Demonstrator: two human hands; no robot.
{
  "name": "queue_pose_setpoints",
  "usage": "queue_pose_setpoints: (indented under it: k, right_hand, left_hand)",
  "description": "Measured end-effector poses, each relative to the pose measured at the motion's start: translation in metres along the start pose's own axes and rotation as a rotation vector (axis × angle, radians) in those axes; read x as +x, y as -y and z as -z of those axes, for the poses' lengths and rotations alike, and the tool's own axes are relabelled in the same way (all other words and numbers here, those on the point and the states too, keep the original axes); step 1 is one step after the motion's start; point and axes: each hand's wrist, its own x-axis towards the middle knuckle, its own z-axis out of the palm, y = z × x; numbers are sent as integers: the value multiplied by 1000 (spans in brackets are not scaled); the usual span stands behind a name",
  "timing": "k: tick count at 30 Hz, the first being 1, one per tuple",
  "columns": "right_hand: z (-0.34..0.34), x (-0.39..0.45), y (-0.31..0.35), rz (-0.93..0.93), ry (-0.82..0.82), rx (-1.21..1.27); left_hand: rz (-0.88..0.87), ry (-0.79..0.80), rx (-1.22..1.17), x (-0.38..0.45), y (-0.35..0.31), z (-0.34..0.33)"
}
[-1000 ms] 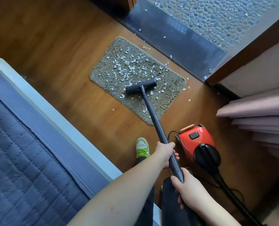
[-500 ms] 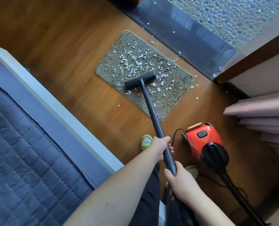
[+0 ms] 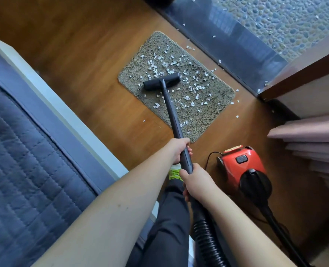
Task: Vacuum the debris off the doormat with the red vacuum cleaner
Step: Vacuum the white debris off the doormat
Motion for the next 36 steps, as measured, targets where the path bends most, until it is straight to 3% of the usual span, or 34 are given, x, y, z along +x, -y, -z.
queue_pose_setpoints:
  k: [10,23,36]
  right_hand:
    - [25,-33,-32,73,33,-91]
    - [24,-70,-66,-3,69,-201]
    - [6,-32,-23,34,77,-190]
  left_hand:
    - [-26,-59,-108,-22,33,-17]
    - [24,-59,-221,-57,90,-28]
    - [-40,-139,-176,-32,46,5]
